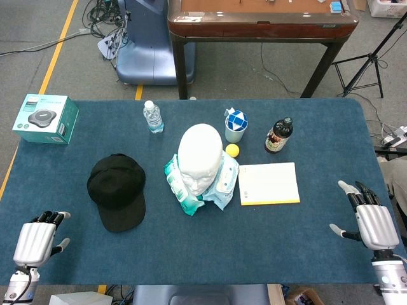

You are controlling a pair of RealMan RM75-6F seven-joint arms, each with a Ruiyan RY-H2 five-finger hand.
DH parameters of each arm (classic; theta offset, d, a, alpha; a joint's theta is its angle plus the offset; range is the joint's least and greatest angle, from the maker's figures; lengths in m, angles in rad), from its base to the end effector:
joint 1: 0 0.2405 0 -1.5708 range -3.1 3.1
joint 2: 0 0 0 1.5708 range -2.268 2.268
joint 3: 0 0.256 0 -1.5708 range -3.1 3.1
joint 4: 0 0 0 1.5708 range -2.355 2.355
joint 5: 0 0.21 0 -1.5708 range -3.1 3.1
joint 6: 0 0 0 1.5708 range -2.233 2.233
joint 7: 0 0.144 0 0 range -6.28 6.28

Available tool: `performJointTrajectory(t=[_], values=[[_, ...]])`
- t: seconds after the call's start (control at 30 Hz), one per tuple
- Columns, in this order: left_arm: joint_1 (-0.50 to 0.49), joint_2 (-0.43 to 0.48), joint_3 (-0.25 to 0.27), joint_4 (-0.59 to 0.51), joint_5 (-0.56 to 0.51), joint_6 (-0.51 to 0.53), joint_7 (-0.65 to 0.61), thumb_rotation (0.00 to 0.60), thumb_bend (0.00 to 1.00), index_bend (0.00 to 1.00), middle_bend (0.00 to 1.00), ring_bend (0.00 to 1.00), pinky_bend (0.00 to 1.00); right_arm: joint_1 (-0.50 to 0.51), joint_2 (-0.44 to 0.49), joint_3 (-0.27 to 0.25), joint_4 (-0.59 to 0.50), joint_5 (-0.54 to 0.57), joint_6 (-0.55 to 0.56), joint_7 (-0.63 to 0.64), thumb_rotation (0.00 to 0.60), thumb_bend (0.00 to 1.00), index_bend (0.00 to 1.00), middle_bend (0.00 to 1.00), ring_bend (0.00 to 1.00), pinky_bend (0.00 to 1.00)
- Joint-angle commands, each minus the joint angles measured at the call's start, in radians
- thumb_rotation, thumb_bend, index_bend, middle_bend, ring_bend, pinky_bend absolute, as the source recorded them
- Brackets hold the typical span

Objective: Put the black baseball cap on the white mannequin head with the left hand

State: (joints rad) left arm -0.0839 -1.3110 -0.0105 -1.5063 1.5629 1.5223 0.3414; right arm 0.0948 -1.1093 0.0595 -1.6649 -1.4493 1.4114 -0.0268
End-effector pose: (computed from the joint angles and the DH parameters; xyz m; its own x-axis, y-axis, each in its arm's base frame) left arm -0.3039 0.1722 0.1024 0.6181 -0.0132 0.7860 0.7835 -0.0706 -0.6173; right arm -0.3089 -0.1848 0.1513 0.3729 -0.0670 0.9255 -0.9266 0.0251 0.3752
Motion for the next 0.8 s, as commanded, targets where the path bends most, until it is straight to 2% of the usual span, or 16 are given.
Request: performJointTrajectory(t=[0.03,0.43,0.8], values=[[0.002,-0.001,0.001,0.001,0.002,0.005,0.002,0.6,0.11,0.37,0.46,0.34,0.54,0.006,-0.003,0.003,0.003,0.008,-0.012,-0.002,0.6,0.0,0.08,0.2,0.08,0.14],[0.001,-0.004,0.016,-0.003,0.012,-0.009,-0.023,0.6,0.11,0.37,0.46,0.34,0.54,0.011,-0.007,0.002,-0.008,0.01,-0.018,-0.023,0.6,0.0,0.08,0.2,0.08,0.14],[-0.039,-0.069,0.023,-0.033,0.044,-0.061,0.006,0.6,0.11,0.43,0.49,0.37,0.54,0.0,0.01,0.009,-0.012,-0.004,0.015,0.02,0.6,0.0,0.08,0.2,0.08,0.14]])
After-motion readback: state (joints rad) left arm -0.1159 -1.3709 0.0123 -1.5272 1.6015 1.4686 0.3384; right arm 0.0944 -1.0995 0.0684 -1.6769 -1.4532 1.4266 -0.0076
